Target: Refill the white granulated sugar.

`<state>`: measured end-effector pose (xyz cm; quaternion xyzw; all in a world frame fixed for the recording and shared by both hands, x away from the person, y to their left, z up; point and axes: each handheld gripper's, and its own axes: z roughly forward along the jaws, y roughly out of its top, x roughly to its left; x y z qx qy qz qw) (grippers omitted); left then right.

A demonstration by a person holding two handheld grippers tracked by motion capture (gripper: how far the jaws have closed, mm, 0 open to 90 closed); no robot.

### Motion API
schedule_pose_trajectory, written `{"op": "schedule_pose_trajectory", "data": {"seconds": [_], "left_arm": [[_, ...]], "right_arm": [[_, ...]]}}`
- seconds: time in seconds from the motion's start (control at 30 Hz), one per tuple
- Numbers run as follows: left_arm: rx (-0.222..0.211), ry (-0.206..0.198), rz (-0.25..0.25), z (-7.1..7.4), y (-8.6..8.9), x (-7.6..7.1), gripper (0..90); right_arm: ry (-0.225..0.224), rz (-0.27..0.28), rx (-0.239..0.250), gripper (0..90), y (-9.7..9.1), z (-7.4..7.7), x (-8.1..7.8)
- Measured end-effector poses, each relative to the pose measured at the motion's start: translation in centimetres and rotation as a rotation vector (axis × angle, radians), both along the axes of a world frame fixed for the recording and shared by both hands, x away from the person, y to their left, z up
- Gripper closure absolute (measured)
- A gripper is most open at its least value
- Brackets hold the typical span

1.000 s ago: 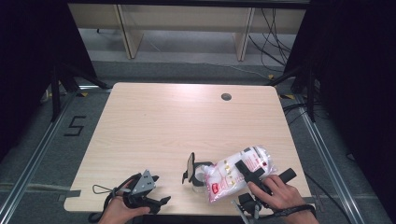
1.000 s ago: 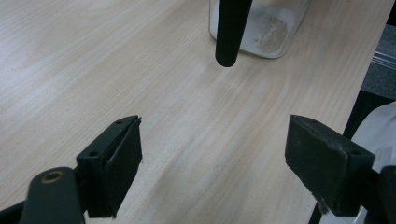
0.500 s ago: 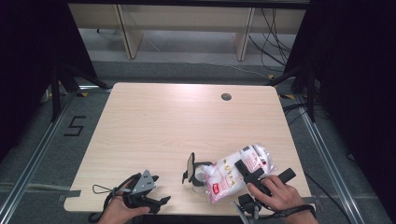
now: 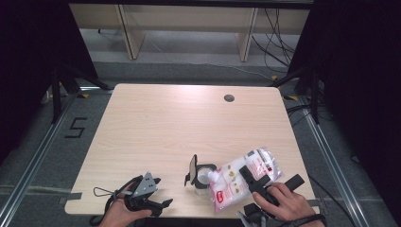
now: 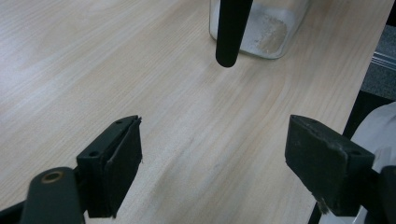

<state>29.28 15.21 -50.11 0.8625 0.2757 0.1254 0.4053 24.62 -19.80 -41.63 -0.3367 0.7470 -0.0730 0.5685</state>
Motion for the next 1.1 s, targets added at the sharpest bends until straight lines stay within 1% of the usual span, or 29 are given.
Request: {"op": "schedule_pose_trajectory", "data": {"seconds": [0.03,0.07,0.1,0.13,0.17,0.2,0.23,0.27,0.3,0.33,0.37,0.4,0.43,0.47,0.5,0.53,0.57,0.6,0.63,0.67,0.7,0.83,0.9,0.93,1.03,1.1], "left_arm": [[-0.002,-0.001,0.001,-0.01,0.0,-0.01,18.5],[-0.002,-0.001,0.001,0.0,0.0,-0.01,18.5],[0.018,-0.011,0.004,0.04,0.08,0.03,18.5],[0.02,-0.01,0.001,0.09,0.12,0.04,18.5],[0.009,-0.008,0.002,0.1,0.1,0.0,18.5],[0.013,-0.021,-0.009,0.14,0.14,0.1,18.5],[0.021,-0.024,-0.01,0.14,0.19,0.15,18.5],[0.013,-0.013,-0.001,0.08,0.15,0.08,18.5],[0.014,-0.009,0.002,0.06,0.14,0.06,18.5],[0.017,-0.012,-0.002,0.06,0.14,0.07,18.5],[0.013,-0.008,0.004,0.05,0.1,0.02,18.5],[0.018,-0.012,0.003,0.06,0.08,0.03,18.5],[0.008,-0.009,0.004,0.07,0.03,-0.04,18.5],[0.015,-0.013,0.004,0.11,0.04,-0.01,18.5],[0.017,-0.01,0.004,0.09,0.04,0.01,18.5],[0.005,-0.005,0.0,0.1,0.05,-0.06,18.5],[0.002,-0.003,0.005,0.08,0.06,-0.06,18.5],[0.01,-0.006,0.003,0.11,0.13,0.0,18.5],[0.012,-0.011,0.007,0.1,0.15,0.03,18.5],[0.005,-0.01,0.006,0.11,0.12,0.02,18.5],[0.011,-0.011,0.009,0.13,0.15,0.02,18.5],[0.005,-0.006,0.003,0.13,0.07,-0.07,18.5],[0.012,-0.01,0.004,0.15,0.1,-0.04,18.5],[0.005,-0.006,0.002,0.15,0.08,-0.08,18.5],[0.011,-0.009,0.008,0.12,0.12,0.0,18.5],[0.008,-0.009,-0.001,0.11,0.1,0.02,18.5]], "right_arm": [[0.021,-0.005,-0.009,62.4,0.12,-0.18,0.05],[0.026,-0.003,-0.004,62.4,0.17,-0.37,0.12],[0.023,0.021,-0.027,62.5,0.27,-0.3,0.34],[0.018,0.031,-0.038,62.5,0.33,-0.25,0.46],[0.024,-0.004,0.002,62.5,0.25,-0.43,0.27],[0.019,0.0,-0.009,62.5,0.26,-0.22,0.29],[0.009,0.002,0.005,62.5,0.16,-0.16,0.24],[0.003,-0.001,0.002,62.5,0.1,-0.01,0.17],[-0.001,-0.004,0.007,62.5,0.05,0.13,0.11],[-0.008,-0.007,0.002,62.5,0.06,0.27,0.08],[-0.007,-0.01,0.003,62.5,0.01,0.29,0.05],[-0.005,-0.01,0.002,62.5,0.03,0.27,0.08],[-0.002,-0.011,-0.004,62.5,0.04,0.19,0.05],[-0.002,0.004,-0.016,62.5,0.1,0.15,0.17],[0.004,0.005,-0.017,62.6,0.13,-0.06,0.2],[-0.003,0.032,-0.057,62.6,0.37,0.12,0.34],[0.012,0.005,-0.017,62.6,0.22,-0.14,0.27],[0.017,0.001,-0.023,62.6,0.27,-0.09,0.29],[0.014,-0.006,-0.005,62.6,0.24,-0.11,0.22],[0.014,-0.001,-0.019,62.6,0.29,0.08,0.24],[0.013,-0.007,0.011,62.6,0.2,-0.04,0.14],[0.013,-0.005,-0.005,62.7,0.32,0.02,0.04],[0.013,-0.005,-0.002,62.7,0.34,0.01,0.04],[0.018,-0.008,-0.005,62.7,0.35,0.05,0.06],[0.019,-0.008,-0.004,62.9,0.35,0.06,0.07],[0.02,-0.009,-0.005,63.0,0.33,0.04,0.08]]}}
